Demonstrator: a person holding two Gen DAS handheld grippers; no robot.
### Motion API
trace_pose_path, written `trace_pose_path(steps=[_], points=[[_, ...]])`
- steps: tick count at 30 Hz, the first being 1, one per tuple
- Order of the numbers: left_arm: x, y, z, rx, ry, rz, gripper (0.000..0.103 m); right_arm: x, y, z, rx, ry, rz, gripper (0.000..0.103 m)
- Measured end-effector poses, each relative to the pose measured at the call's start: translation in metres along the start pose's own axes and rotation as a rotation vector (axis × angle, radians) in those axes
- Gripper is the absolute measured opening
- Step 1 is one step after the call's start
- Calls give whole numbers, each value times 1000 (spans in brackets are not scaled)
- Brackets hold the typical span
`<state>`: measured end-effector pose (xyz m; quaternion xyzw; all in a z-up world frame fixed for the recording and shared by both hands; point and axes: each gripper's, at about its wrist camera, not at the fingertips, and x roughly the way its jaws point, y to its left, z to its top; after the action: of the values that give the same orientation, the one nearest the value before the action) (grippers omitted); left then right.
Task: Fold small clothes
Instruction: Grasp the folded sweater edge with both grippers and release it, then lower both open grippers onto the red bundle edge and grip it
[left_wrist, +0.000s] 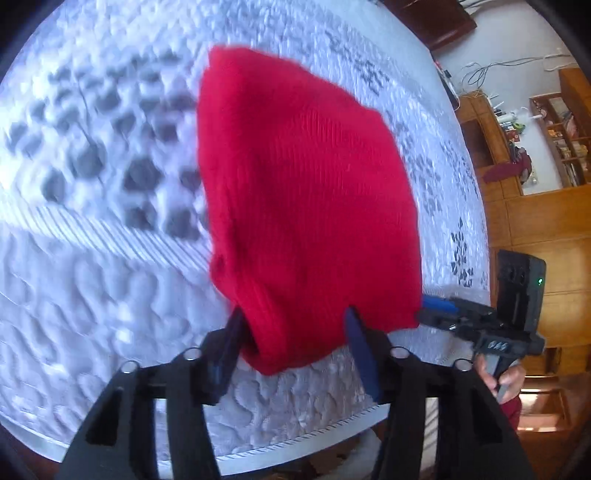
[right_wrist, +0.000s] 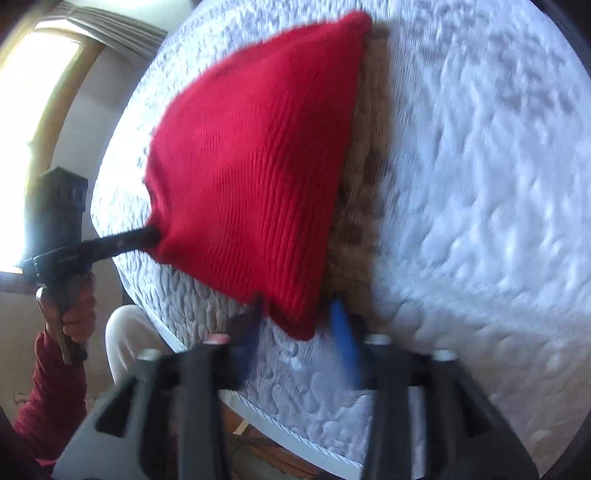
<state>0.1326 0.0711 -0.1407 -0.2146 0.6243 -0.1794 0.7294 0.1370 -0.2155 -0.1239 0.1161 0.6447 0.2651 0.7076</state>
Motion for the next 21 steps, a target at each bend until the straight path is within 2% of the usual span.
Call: trace_pose_path(steps=[2, 5, 9, 12, 16, 19, 20, 21], points=[[-18, 5, 17, 8, -56, 26, 68, -17, -7, 20, 21, -36, 34, 60], [-24, 16, 54, -53, -109, 55, 69, -27, -12, 66, 23, -68, -2, 68], [1, 32, 106, -130, -96, 113, 69, -14, -26, 126, 79, -58, -28, 68], [17, 34, 132, -139, -79, 124, 69, 0, -44, 160, 121, -39, -14, 68], [30, 32, 149, -118, -83, 95, 69, 21, -62, 190, 141, -29, 7, 68], [40, 24, 157, -69, -89, 140, 66, 36, -66, 208, 150, -10, 37, 68], [41, 22, 155, -49, -94, 155, 64, 44, -66, 215, 146, 3, 35, 66], [42, 21, 154, -34, -116, 158, 60, 50, -66, 218, 142, 14, 31, 57]])
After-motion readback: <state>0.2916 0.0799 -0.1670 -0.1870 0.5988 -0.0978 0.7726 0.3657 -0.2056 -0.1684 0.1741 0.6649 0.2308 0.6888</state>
